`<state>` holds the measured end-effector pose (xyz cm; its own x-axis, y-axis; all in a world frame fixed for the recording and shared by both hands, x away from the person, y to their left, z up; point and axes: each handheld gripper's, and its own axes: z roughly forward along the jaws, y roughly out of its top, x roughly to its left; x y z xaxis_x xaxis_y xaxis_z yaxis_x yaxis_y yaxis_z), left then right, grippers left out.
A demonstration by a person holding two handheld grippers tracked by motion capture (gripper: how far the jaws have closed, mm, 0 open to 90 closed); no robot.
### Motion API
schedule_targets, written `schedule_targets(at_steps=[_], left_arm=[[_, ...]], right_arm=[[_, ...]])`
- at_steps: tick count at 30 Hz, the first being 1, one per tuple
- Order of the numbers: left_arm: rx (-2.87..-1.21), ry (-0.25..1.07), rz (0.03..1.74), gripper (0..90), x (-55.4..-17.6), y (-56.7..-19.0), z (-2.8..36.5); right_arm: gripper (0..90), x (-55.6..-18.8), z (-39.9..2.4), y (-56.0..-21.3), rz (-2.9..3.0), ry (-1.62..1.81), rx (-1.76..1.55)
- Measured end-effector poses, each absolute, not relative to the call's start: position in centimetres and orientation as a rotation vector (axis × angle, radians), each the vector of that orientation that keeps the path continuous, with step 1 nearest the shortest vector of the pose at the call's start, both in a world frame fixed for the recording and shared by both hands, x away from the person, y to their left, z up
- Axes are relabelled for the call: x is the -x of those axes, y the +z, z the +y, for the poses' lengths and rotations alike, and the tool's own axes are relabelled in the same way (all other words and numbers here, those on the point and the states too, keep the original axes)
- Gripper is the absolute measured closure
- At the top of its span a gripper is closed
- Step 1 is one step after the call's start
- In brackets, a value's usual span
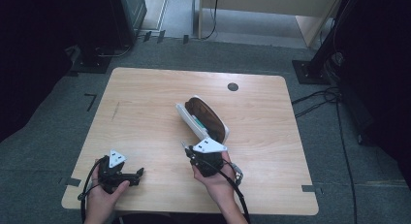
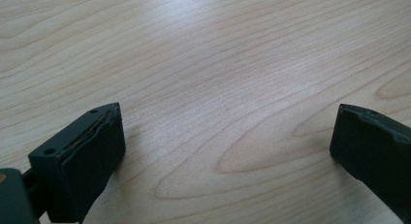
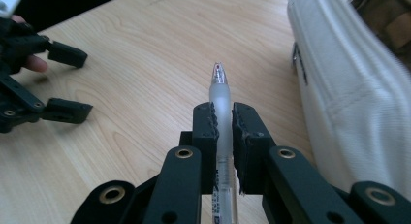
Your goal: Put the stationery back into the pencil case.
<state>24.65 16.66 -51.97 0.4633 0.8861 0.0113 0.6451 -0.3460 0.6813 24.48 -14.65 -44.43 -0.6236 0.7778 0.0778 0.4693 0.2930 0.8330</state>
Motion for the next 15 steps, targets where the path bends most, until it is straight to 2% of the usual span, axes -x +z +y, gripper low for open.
schedule_targets(at_steps=[15], left_arm=[[-2.105,0.511,1.269,0.0,-24.6,-52.0,16.7]], right_arm=[[80.7,-23.7,-18.0,-41.3,2.139,1.293,-1.146]])
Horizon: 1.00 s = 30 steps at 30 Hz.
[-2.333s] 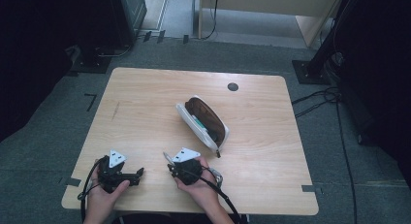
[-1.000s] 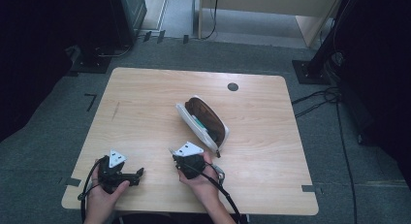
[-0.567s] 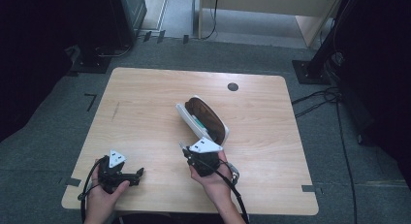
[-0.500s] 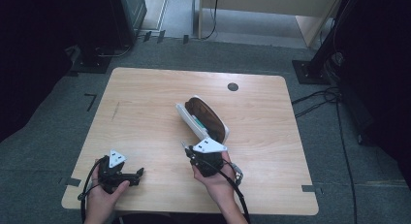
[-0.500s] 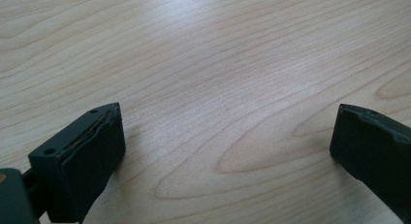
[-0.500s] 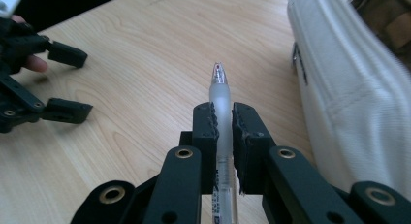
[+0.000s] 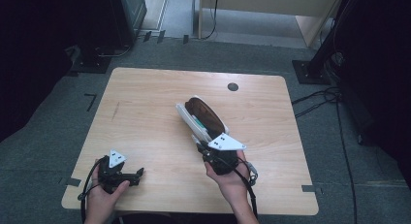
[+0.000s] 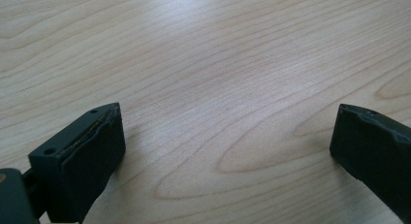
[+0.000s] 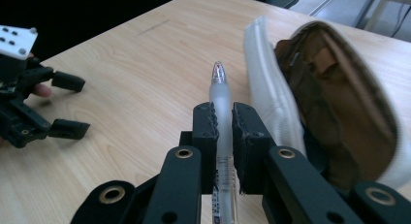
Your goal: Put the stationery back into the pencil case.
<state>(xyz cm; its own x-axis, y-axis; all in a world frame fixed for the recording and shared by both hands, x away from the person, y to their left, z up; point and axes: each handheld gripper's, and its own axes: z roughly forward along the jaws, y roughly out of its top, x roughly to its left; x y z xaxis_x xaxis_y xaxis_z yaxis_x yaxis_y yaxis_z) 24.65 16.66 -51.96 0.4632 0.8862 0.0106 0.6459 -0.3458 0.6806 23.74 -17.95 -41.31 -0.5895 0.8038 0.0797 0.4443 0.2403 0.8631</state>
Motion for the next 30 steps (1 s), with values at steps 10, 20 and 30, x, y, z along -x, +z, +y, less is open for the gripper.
schedule_targets(at_steps=[10,20,30], left_arm=[[-2.106,0.512,1.269,0.0,-24.7,-52.0,16.7],[-2.105,0.514,1.268,0.0,-24.7,-52.0,16.7],[-2.105,0.514,1.268,0.0,-24.7,-52.0,16.7]], right_arm=[[80.7,-25.3,-20.1,-40.0,2.059,1.284,-1.184],[80.6,-28.9,-20.3,-39.9,2.007,1.250,-1.199],[80.5,-31.4,-19.5,-40.1,1.991,1.240,-1.188]])
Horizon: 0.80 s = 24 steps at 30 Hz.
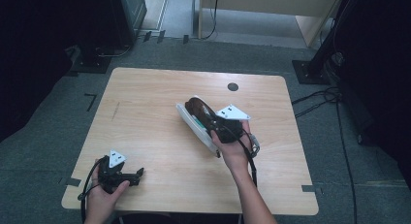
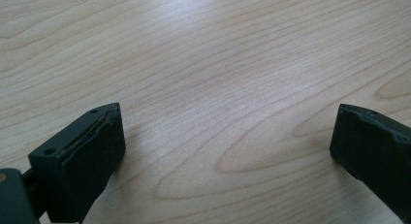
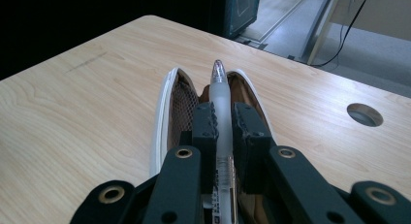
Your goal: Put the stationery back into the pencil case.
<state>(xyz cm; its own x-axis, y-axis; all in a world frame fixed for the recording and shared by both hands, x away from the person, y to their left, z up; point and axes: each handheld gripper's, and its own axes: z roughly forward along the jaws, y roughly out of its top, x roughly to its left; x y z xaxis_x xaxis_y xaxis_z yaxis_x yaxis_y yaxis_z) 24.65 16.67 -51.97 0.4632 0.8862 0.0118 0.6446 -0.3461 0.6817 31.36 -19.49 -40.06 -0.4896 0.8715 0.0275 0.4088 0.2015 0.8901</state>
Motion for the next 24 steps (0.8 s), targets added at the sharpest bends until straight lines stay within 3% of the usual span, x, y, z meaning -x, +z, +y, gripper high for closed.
schedule_targets(at_steps=[24], left_arm=[[-2.105,0.513,1.269,0.0,-24.7,-52.0,16.7]], right_arm=[[80.1,-33.3,-18.3,-41.0,2.004,1.217,-1.152]])
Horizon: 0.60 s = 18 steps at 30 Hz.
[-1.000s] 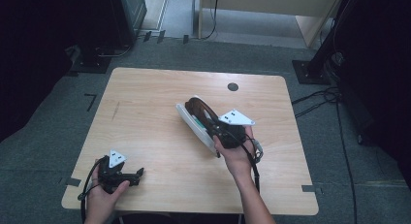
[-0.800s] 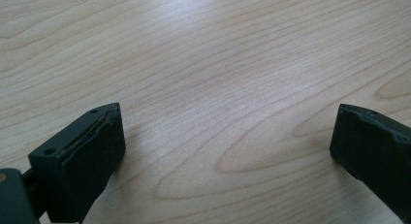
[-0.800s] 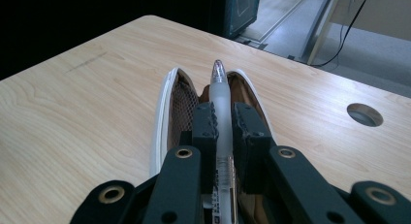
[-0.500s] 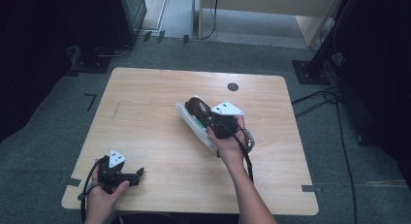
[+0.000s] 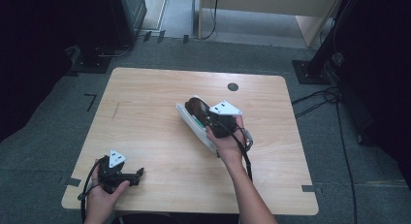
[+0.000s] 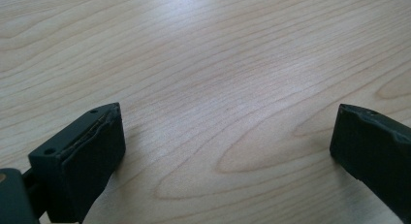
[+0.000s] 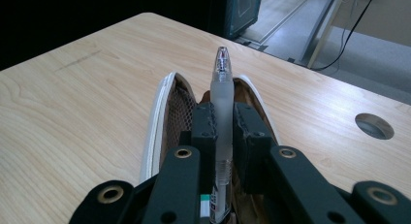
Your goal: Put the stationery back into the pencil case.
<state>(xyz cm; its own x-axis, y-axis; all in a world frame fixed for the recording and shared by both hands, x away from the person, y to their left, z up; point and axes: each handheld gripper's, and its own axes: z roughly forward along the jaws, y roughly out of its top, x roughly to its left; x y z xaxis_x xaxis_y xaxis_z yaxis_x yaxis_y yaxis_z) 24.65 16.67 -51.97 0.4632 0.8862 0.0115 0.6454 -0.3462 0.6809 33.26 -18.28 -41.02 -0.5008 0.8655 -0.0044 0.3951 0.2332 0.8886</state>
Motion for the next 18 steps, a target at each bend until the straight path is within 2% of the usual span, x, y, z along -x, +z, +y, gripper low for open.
schedule_targets(at_steps=[9,13,18], left_arm=[[-2.107,0.512,1.267,0.0,-24.7,-52.0,16.7],[-2.106,0.512,1.267,0.0,-24.7,-52.0,16.7],[-2.104,0.513,1.269,0.0,-24.7,-52.0,16.7]], right_arm=[[79.4,-33.1,-18.2,-42.2,2.050,1.180,-1.164],[74.0,-33.1,-18.2,-42.4,2.041,1.183,-1.174],[74.1,-32.9,-18.4,-42.3,2.020,1.200,-1.185]])
